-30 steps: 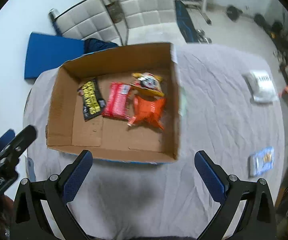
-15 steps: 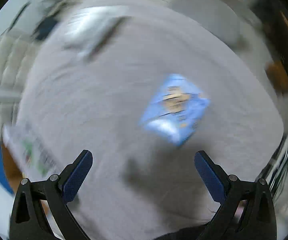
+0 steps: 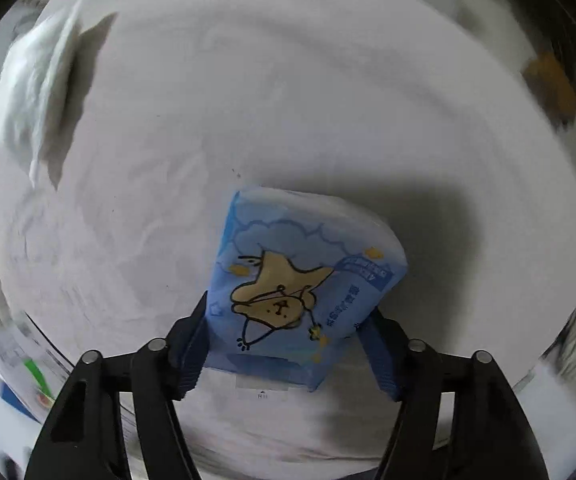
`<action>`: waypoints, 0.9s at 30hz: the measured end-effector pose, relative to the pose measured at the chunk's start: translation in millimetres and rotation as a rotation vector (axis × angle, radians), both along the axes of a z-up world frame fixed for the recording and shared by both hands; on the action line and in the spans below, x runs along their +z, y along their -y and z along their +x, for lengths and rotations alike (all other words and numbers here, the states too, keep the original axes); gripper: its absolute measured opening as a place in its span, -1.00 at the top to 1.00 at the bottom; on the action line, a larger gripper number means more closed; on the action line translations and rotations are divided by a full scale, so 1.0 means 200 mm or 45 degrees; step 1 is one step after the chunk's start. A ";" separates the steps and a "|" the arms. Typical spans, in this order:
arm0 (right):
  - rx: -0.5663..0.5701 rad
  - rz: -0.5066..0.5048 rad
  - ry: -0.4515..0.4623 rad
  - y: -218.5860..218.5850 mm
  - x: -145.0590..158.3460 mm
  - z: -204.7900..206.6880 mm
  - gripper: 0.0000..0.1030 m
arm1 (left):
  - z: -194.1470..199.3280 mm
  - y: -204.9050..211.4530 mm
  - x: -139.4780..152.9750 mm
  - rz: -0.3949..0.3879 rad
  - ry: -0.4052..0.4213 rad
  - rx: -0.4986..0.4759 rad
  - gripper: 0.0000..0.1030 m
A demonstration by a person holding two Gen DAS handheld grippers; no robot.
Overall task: Organize soft objects
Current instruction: 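Move the right tool toward the blue packet on the table, then grasp the blue bear packet with the right tool while the left tool grasps the white packet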
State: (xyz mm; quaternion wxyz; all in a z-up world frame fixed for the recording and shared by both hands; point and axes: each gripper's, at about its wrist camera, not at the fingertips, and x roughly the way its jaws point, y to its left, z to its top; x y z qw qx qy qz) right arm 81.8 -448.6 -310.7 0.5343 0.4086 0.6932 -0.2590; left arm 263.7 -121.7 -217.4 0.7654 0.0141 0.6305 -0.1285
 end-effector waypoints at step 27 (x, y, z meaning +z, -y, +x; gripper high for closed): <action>0.562 -0.250 0.081 0.57 0.05 0.80 -0.22 | 0.80 1.14 -0.67 -0.023 -0.518 0.009 -0.87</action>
